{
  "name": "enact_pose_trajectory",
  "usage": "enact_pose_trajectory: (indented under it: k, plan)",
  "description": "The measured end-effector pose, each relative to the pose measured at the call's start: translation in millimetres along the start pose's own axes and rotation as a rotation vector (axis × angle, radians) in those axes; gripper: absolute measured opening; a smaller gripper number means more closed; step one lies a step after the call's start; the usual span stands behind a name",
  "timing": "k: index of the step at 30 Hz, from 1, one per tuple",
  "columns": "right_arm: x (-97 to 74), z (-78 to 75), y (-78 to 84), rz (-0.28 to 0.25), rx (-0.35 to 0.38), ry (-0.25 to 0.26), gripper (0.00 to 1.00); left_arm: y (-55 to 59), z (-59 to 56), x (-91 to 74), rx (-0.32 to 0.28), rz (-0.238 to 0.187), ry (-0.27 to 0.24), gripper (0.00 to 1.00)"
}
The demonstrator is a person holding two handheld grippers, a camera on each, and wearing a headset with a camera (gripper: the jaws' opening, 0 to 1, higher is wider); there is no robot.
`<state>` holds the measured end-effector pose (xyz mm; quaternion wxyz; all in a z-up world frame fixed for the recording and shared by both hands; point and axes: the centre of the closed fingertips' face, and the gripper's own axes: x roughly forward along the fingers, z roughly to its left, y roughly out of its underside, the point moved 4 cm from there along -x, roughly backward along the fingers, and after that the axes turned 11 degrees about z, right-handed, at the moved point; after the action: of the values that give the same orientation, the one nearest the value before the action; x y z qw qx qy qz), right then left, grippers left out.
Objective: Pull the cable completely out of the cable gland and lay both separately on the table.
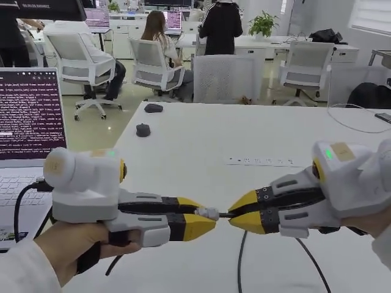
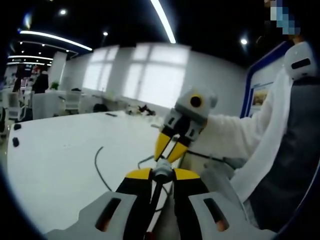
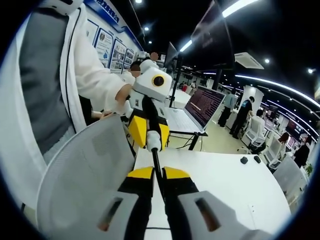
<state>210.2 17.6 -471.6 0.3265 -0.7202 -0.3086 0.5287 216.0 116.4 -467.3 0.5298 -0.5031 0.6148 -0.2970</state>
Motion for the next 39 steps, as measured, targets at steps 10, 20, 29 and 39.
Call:
enact_pose_trajectory:
  k: [10,20,29,39]
  plan:
    - [-14.3,-6.1,21.7,0.019,0.065,0.044,0.05,3.0,5.9,-10.3,-0.010,0.001,-0.017,0.16]
    - [-22.7,-8.4,36.7,0.018,0.116,0.067,0.05,1.6,10.9,-9.1,-0.012,0.004,-0.014,0.16]
    - [-20.0,-17.0,43.3,0.030,0.144,0.073,0.07,-0.7,12.2,-2.5,-0.003,0.012,0.005,0.16]
    - [-10.6,-23.1,15.9,0.002,0.082,0.072,0.19,-3.3,14.9,1.9,0.009,0.014,0.005,0.16]
